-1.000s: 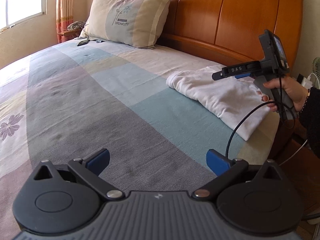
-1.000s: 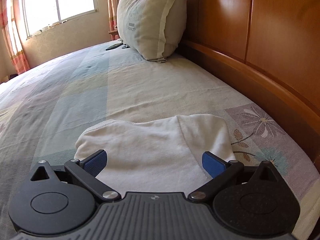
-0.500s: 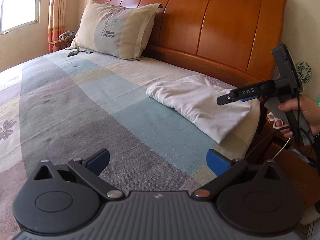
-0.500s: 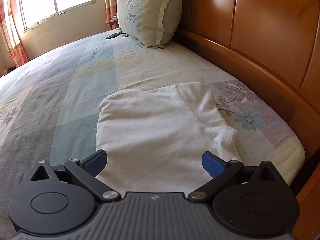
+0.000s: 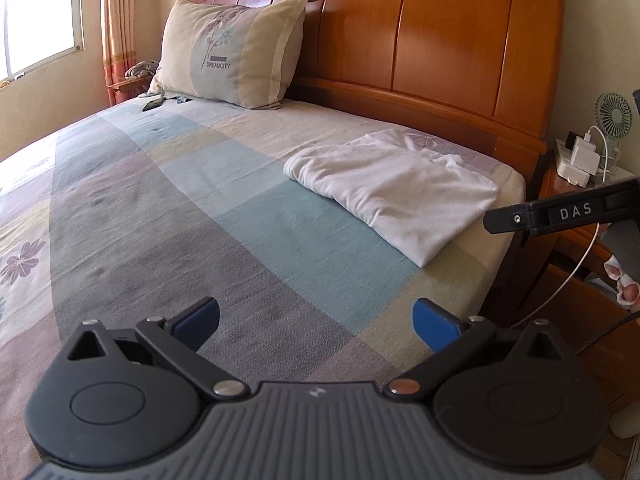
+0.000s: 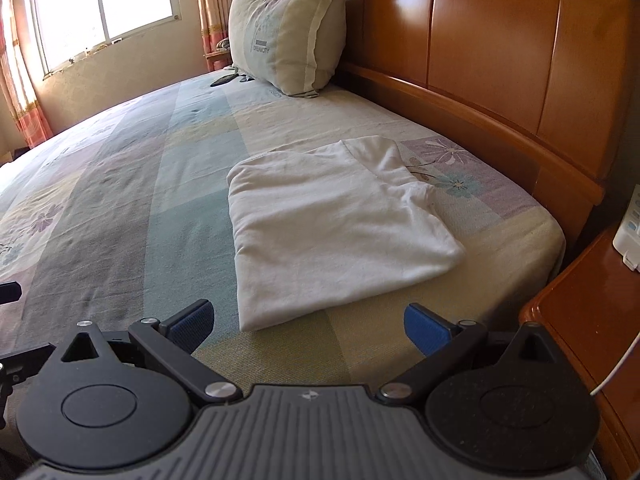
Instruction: Fold clothes
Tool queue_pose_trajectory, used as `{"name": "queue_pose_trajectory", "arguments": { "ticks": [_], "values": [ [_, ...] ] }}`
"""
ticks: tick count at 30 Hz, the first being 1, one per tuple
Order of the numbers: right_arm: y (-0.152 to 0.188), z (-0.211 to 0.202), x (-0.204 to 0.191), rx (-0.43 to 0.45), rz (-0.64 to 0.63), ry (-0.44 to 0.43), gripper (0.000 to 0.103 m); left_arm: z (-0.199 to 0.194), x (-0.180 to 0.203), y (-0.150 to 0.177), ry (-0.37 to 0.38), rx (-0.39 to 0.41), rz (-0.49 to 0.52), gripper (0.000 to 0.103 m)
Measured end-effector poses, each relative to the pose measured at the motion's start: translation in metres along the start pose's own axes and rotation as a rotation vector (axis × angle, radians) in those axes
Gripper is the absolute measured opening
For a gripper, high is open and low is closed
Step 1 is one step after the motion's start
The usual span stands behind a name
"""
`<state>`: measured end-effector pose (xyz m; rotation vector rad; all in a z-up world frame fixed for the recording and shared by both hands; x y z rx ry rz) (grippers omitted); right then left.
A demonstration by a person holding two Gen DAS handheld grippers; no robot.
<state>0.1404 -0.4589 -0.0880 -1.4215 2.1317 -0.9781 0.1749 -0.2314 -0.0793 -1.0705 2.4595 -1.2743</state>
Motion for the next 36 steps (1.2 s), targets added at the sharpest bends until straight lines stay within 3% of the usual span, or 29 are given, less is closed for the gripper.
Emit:
{"name": "queue_pose_trajectory", "arguments": {
  "ticks": [10, 18, 25, 30, 36],
  "values": [
    [0.019, -0.052, -0.014, 0.019, -0.008, -0.011, 0.103, -0.017, 0.009, 0.008, -0.01, 0.008, -0.138, 0.102],
    [0.042, -0.085, -0.028, 0.028, -0.029, -0.017, 0.103, -0.041, 0.027, 0.012, -0.026, 0.043, -0.148, 0.102],
    [0.053, -0.106, -0.036, 0.058, -0.074, 0.032, 0.103, -0.061, 0.037, 0.021, -0.07, 0.049, -0.139, 0.102],
    [0.058, -0.12, -0.038, 0.076, -0.078, 0.036, 0.103, -0.073, 0.046, 0.023, -0.014, 0.068, -0.15, 0.102],
    [0.063, -0.127, -0.039, 0.071, -0.079, 0.047, 0.103, -0.077, 0.048, 0.026, -0.005, 0.071, -0.147, 0.102]
  ]
}}
Point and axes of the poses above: each gripper's, at about its wrist camera, not at the fingertips, and z roughly the way its jaws point, x to its right, y to its underside, the point moved 6 cm from there along z, roughly the way its jaws point, and after that the axes turned 14 degrees about y, right-handed, at the moved point
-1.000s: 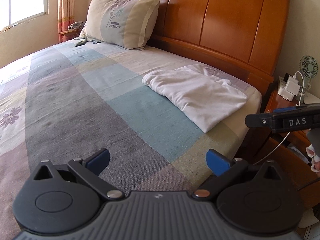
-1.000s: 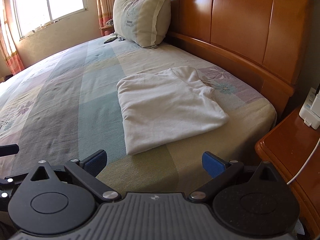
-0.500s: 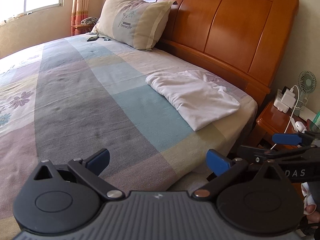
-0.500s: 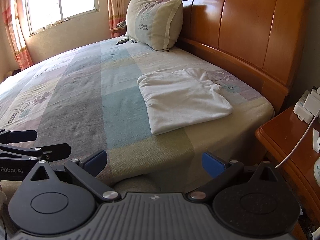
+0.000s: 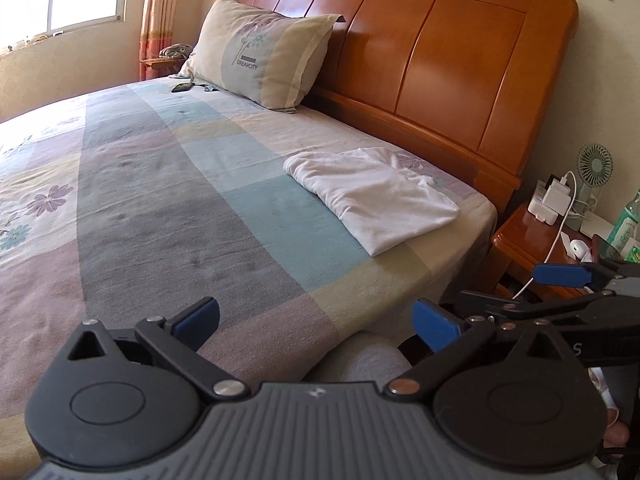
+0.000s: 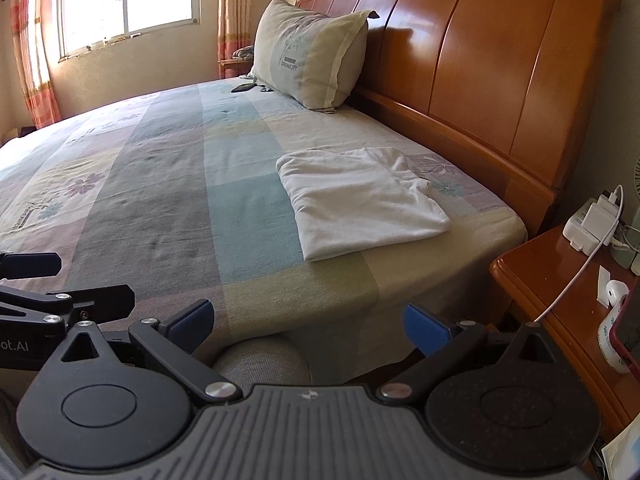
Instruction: Fold clothes
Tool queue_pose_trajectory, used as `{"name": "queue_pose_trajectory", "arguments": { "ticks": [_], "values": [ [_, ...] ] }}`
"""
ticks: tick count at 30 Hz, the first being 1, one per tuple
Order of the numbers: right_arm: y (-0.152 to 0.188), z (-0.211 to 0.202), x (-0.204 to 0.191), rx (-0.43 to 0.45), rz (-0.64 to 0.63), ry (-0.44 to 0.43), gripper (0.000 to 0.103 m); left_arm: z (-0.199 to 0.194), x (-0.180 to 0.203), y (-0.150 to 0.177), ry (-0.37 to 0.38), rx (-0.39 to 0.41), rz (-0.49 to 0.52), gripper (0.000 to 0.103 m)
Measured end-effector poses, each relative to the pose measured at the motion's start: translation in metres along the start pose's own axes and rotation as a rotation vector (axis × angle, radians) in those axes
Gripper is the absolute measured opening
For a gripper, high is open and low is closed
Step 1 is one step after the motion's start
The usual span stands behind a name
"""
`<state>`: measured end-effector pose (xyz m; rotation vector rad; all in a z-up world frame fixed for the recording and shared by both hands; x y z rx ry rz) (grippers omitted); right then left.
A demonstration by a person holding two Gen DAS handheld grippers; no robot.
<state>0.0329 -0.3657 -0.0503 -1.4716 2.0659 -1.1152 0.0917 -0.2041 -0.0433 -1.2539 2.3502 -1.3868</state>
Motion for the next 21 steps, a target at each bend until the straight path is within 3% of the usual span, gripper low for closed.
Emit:
{"name": "queue_pose_trajectory", "arguments": {
  "ticks": [21],
  "values": [
    [0.006, 0.013, -0.004, -0.051, 0.017, -0.019, 0.103, 0.006, 0.0, 0.005, -0.003, -0.02, 0.001, 0.102]
  ]
}}
Point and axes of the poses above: each gripper's, at about its wrist camera, not at the fingertips, and z roughly the way its jaws point, x to its right, y to its underside, the point moved 6 cm from there along z, roughly the way its jaws point, and after that the axes turned 14 degrees about y, right-handed, at the moved point
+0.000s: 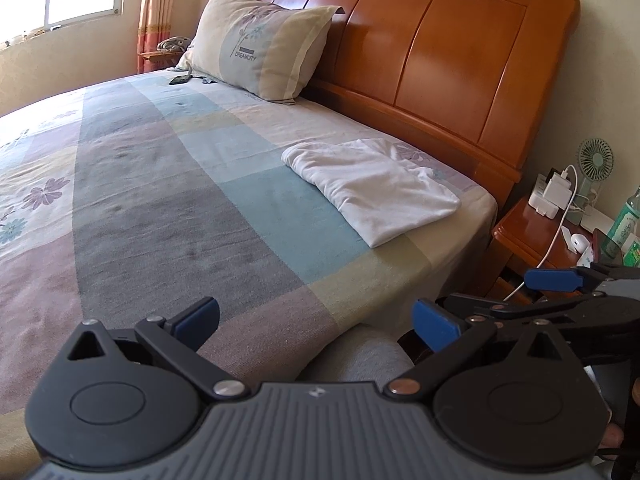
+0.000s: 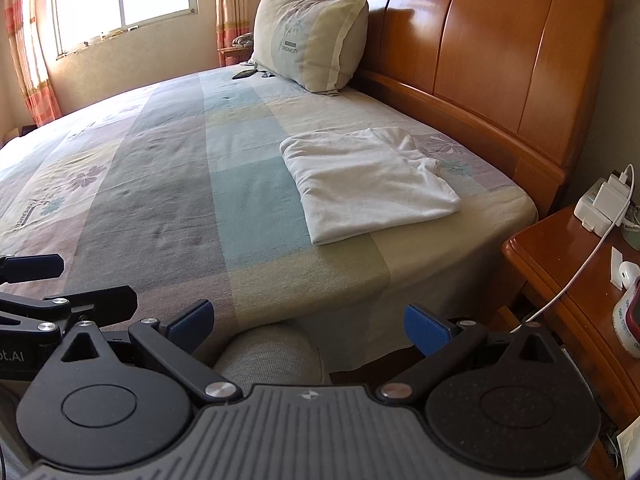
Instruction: Fold clothes
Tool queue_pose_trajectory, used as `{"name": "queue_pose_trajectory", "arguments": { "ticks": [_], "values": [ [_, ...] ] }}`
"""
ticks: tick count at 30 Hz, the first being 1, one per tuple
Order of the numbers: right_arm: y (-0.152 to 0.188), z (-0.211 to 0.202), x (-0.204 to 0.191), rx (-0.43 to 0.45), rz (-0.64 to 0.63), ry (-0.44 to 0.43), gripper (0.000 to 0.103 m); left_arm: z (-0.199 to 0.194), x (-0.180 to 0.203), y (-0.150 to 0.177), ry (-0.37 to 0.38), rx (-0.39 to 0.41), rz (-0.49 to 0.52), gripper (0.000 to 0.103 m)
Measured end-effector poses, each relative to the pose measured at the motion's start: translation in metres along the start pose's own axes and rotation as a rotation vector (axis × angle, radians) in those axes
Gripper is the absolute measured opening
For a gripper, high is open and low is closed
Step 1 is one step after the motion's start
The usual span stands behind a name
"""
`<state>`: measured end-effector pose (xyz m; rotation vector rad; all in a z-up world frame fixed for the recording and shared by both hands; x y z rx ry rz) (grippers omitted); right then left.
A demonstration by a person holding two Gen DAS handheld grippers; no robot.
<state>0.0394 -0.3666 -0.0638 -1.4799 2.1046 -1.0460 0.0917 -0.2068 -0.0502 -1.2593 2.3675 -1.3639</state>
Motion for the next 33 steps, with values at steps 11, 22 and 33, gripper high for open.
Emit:
{"name": "queue_pose_trajectory", "arguments": {
  "ticks": [11, 22, 33],
  "values": [
    [0.0008, -0.0014, 0.0034, 0.005, 0.012, -0.012, 0.103, -0.0044, 0.0076, -0.0032, -0.025, 0.013, 0.042, 0.102],
    [0.0004, -0.0027, 0.0033, 0.006, 0.013, -0.009, 0.103, -0.0047, 0.0077, -0.0035, -0.031, 0.011, 0.046, 0.102],
    [0.0011, 0.0, 0.0018, -0.004, 0.01, -0.009, 0.103, -0.0026, 0.0056, -0.0025, -0.032, 0.004, 0.04, 0.102]
  ]
}}
Point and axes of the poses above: each gripper's, at about its wrist camera, not at the fingertips, and z roughly the way its jaws point, x to its right, y to its underside, the point moved 6 cm from there along z, roughly the way its jaws point, and after that the axes turned 14 degrees about y, right-handed, at the moved point
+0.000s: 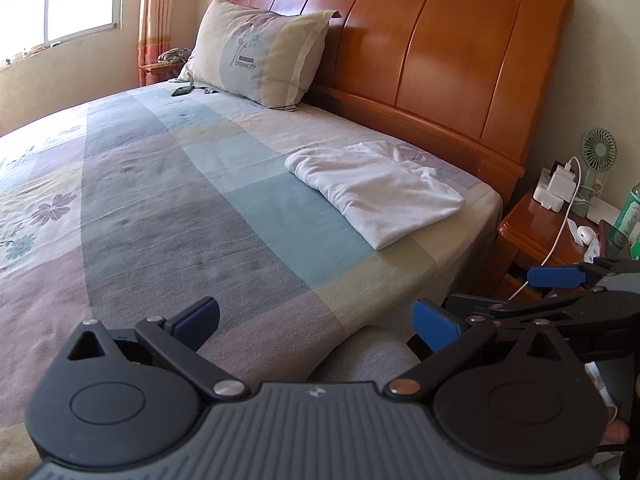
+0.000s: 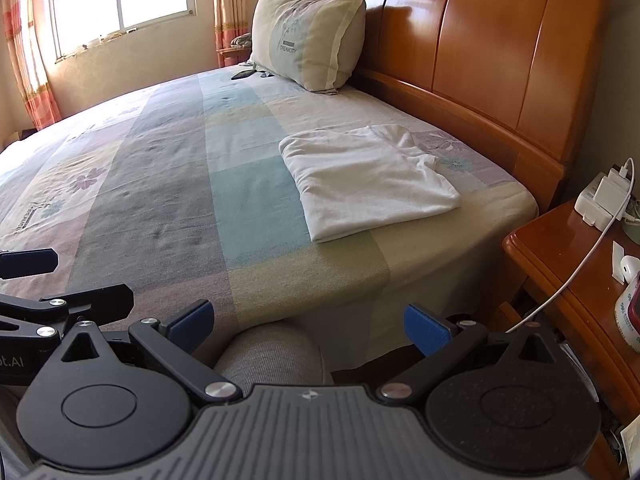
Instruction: Fold clothes
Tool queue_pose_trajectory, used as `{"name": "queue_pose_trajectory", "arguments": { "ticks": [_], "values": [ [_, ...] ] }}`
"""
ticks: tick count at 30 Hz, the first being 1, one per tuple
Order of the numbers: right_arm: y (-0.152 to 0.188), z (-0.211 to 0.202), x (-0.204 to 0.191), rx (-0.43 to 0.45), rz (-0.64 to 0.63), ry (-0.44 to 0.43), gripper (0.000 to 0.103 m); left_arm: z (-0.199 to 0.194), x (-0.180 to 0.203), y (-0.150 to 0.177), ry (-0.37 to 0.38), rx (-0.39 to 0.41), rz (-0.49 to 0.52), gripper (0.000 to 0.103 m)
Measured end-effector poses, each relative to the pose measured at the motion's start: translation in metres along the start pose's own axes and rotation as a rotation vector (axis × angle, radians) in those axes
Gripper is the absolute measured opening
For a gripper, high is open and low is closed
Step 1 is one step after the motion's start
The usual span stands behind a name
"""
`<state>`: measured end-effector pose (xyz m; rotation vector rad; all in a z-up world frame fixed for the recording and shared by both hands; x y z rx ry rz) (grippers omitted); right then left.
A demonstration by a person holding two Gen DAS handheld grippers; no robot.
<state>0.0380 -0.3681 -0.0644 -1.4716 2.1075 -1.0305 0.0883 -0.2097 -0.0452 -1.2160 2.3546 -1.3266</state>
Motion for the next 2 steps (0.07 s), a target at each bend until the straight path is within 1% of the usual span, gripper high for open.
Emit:
{"name": "queue_pose_trajectory", "arguments": {
  "ticks": [2],
  "values": [
    [0.0001, -0.0006, 0.0003, 0.002, -0.002, 0.001, 0.103, -0.0002, -0.0003, 0.0, 0.001, 0.001, 0.0, 0.102]
  ]
}}
Point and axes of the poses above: each gripper's, at about its wrist camera, not at the fingertips, and z roughly the way its jaws point, x to its right, y to its underside, the point moved 6 cm from there along z, roughly the way its jaws point, and after that the axes turned 14 degrees about y, right-handed, at the moved point
